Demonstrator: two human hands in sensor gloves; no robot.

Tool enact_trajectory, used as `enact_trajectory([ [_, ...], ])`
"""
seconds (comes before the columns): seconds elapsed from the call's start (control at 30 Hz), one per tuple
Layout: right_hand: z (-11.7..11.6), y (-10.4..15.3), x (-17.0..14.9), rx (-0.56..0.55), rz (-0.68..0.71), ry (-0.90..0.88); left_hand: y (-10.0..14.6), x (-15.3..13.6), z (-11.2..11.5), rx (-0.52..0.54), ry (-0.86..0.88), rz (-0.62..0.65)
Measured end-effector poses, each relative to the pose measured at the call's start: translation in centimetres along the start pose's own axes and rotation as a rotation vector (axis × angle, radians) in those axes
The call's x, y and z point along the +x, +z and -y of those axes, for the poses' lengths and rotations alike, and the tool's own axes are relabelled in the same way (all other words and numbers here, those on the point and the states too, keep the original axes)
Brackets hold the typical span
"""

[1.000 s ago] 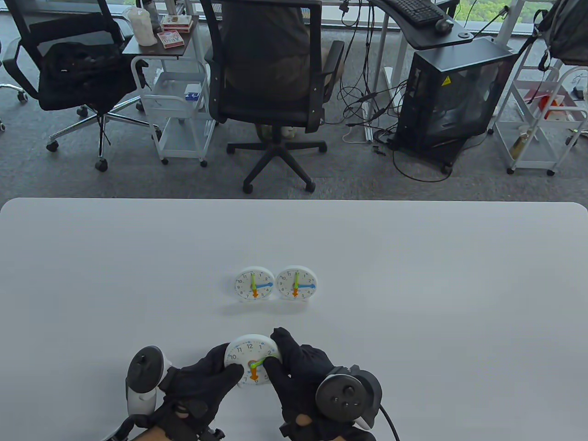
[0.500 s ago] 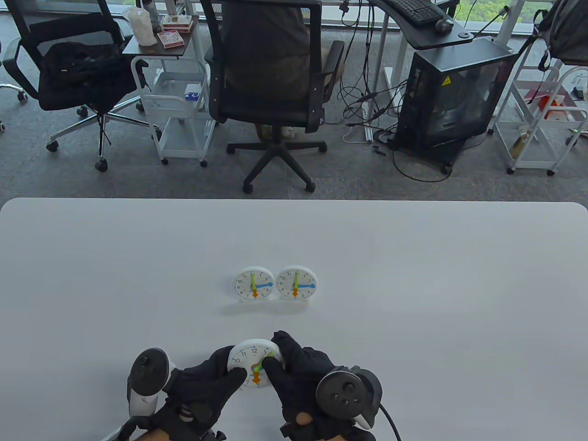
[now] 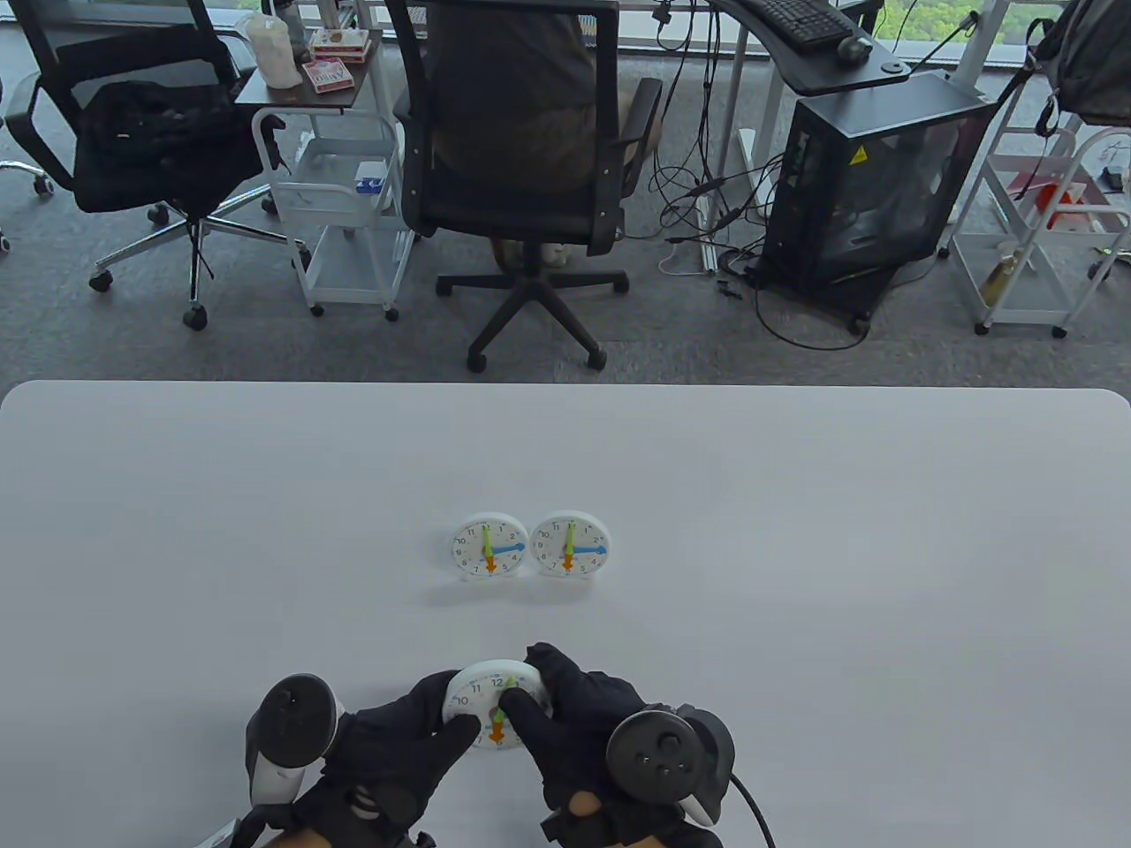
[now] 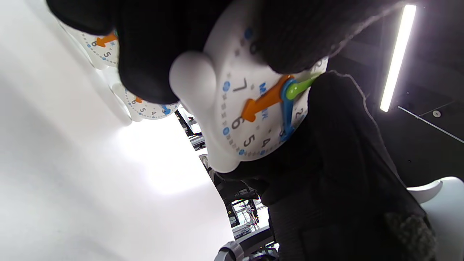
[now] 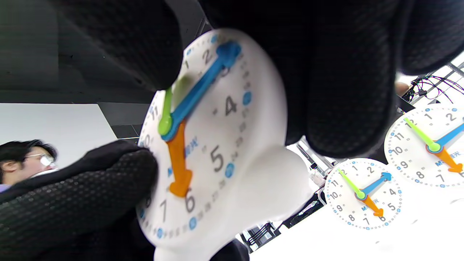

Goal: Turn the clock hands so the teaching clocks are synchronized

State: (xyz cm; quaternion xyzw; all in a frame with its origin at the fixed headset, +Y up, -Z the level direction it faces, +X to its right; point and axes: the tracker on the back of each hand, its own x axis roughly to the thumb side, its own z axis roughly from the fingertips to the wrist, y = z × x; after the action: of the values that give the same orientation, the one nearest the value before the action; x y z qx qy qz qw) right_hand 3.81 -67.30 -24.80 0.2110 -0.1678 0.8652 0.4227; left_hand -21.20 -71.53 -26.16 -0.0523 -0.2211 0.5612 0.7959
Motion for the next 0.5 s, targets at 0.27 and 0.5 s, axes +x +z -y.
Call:
enact_trajectory([
  [0.27,-0.02,-0.01,-0.03,0.007,-0.006,0.007,0.05,0.17,0.02,0.001,-0.039,0.015],
  [0.5,-0.04,0.0,-0.03,0.016,-0.016,0.018,0.06,0.24,0.05,-0.004,-0.047,0.015],
])
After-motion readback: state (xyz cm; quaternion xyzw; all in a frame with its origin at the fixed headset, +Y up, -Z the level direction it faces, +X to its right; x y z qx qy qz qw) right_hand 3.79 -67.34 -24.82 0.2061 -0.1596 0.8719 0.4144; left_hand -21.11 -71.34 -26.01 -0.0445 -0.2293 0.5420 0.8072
